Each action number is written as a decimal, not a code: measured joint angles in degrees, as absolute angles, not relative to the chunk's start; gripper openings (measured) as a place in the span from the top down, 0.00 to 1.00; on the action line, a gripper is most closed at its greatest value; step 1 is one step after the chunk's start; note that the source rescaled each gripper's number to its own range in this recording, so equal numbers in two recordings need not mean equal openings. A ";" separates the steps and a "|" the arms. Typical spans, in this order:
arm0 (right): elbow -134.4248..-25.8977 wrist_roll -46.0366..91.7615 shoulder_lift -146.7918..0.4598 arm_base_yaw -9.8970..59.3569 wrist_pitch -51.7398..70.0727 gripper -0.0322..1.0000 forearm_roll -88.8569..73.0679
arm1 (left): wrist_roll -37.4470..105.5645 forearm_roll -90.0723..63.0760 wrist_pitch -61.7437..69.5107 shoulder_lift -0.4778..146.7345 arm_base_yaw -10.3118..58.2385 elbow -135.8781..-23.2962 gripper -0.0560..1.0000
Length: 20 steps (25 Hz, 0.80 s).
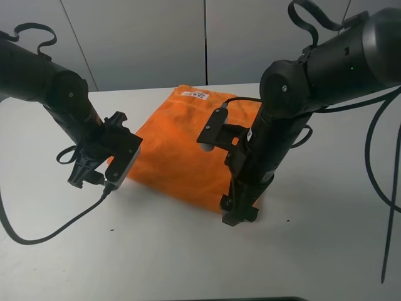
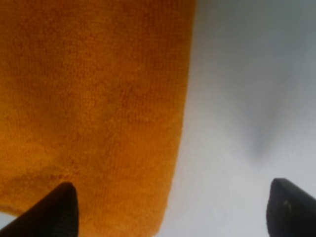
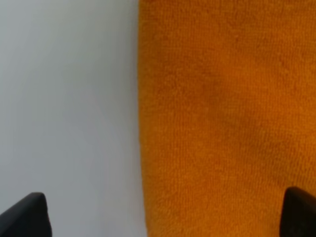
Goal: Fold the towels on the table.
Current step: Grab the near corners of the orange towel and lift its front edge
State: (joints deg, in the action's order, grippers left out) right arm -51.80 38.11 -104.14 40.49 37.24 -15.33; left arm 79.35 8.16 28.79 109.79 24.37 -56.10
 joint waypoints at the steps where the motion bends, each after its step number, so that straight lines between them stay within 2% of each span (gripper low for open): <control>1: -51.80 37.99 -104.62 40.49 37.19 0.00 -15.33 | 79.46 8.16 27.89 110.01 24.37 -56.10 0.01; 20: -51.80 37.99 -110.64 40.49 36.03 0.00 -15.41 | 79.55 8.28 25.58 111.50 24.51 -56.10 0.01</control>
